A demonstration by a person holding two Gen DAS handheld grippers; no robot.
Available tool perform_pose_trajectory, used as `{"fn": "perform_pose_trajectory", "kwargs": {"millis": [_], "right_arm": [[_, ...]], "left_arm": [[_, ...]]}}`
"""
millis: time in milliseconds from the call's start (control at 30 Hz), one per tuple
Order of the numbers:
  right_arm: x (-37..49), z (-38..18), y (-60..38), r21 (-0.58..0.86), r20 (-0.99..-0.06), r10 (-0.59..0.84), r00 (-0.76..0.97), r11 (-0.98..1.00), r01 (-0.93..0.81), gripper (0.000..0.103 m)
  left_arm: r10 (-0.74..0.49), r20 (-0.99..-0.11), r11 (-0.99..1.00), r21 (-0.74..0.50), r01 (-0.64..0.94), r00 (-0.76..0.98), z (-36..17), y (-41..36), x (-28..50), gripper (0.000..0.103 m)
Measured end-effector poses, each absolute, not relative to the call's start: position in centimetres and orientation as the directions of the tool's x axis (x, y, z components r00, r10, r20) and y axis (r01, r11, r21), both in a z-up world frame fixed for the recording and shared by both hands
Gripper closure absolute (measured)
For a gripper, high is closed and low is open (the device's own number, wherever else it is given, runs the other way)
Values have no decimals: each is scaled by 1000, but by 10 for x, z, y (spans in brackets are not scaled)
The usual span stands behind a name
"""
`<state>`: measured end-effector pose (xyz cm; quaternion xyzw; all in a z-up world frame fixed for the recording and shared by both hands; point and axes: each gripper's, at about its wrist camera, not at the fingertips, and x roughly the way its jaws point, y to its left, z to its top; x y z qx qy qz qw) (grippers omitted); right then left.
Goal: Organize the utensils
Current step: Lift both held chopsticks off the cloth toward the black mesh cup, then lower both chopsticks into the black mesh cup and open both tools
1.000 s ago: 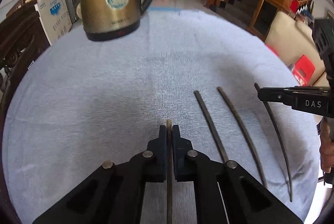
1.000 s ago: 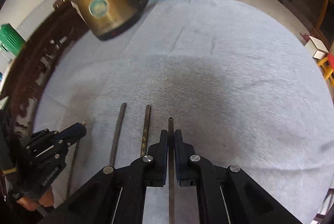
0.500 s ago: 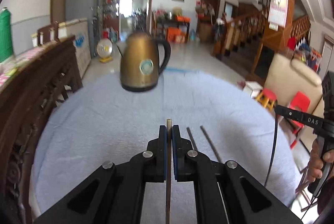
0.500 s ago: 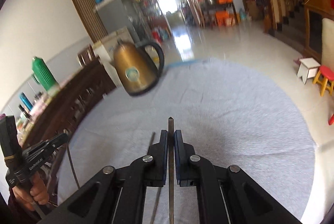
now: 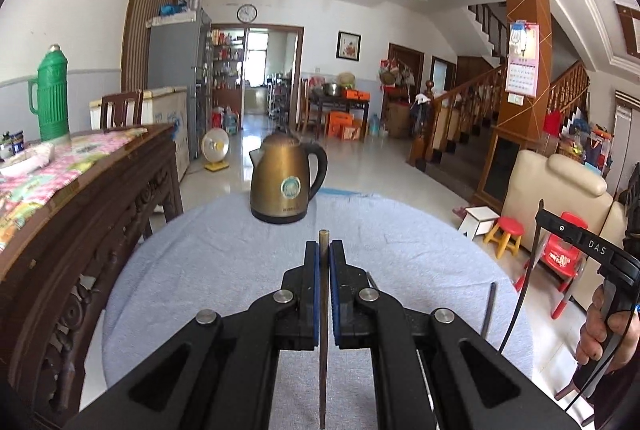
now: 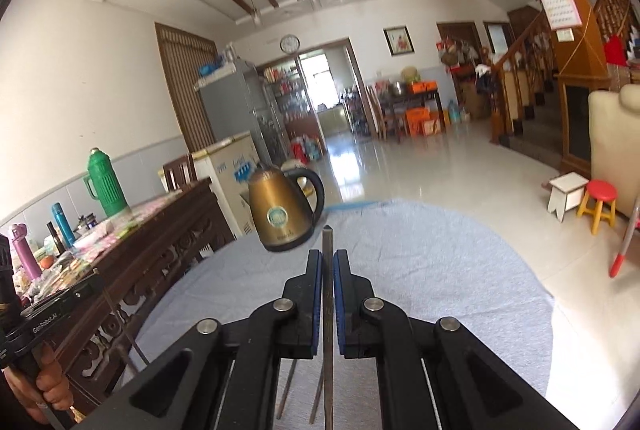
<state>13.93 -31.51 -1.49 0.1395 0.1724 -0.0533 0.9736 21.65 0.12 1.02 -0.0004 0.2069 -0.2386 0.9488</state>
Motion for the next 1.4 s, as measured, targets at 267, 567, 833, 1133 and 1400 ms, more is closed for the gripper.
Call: {"fn": "perform_pose_trajectory", "kwargs": {"millis": [267,567,833,1133,1400], "right_arm": [[109,20,-300,291,-256,-22,967,952,99,96],[88,30,-270,343,-177,50,983,939,14,96],[87,1,-242,301,-214,48,976,953,19,96],[79,-34,-255,337,-316,85,945,941,28,94],[50,-45,-287,441,-315,94,945,895,58,73]], "left_arm": [[-481,-324,872,-86,481,814,52,4,182,98],[-570,-246,820,-111,561,784,90,-1,134,98],[-616,-260,787,-169,593,744,66,-20,114,98],[-595,-401,801,-220,557,697,11,-42,129,98],[-497,-441,862,-159,480,747,-1,-33,110,48]]}}
